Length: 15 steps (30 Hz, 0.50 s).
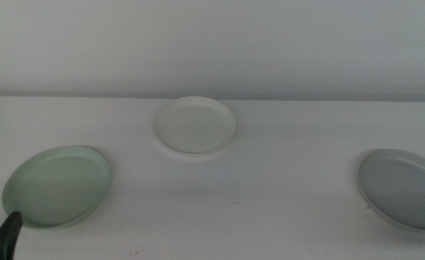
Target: Stack the three bowls on top of each other.
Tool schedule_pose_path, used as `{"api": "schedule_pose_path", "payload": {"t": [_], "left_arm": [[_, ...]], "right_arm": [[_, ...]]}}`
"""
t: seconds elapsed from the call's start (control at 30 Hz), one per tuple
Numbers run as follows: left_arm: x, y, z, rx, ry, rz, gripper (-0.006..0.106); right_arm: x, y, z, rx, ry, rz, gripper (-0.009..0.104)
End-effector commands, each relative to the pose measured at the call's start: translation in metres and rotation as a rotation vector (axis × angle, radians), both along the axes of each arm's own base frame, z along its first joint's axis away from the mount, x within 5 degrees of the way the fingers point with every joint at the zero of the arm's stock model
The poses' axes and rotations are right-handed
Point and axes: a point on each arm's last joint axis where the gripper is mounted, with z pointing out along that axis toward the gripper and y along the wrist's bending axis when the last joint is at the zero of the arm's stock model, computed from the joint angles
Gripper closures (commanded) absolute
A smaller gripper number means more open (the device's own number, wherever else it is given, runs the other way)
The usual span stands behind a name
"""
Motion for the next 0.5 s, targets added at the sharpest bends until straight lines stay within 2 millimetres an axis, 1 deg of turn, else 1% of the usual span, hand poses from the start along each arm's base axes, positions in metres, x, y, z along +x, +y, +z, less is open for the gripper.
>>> {"api": "schedule_pose_path", "payload": {"t": [0.0, 0.1, 0.13, 0.23, 0.33, 0.4, 0.47], "left_arm": [[0.008, -0.001, 0.04, -0.028, 0.174, 0.0, 0.01], [0.036, -0.001, 0.08, -0.026, 0.364, -0.007, 0.01], [0.043, -0.001, 0.088, -0.028, 0.43, -0.008, 0.01], [0.076, -0.001, 0.109, -0.044, 0.596, -0.001, 0.01], [0.109, 0.001, 0.11, -0.066, 0.761, 0.044, 0.01], [0.134, 0.003, 0.105, -0.021, 0.837, 0.038, 0.01], [0.158, 0.004, 0.095, -0.012, 0.907, 0.04, 0.01]], "right_arm": [[-0.001, 0.0, -0.012, -0.014, -0.008, -0.005, 0.003], [-0.001, 0.0, -0.012, -0.014, -0.008, -0.005, 0.003], [-0.001, 0.0, -0.012, -0.014, -0.008, -0.005, 0.003], [-0.001, 0.0, -0.012, -0.014, -0.008, -0.005, 0.003], [-0.001, 0.0, -0.012, -0.014, -0.008, -0.005, 0.003], [-0.001, 0.0, -0.012, -0.014, -0.008, -0.005, 0.003], [-0.001, 0.0, -0.012, -0.014, -0.008, -0.005, 0.003]]}}
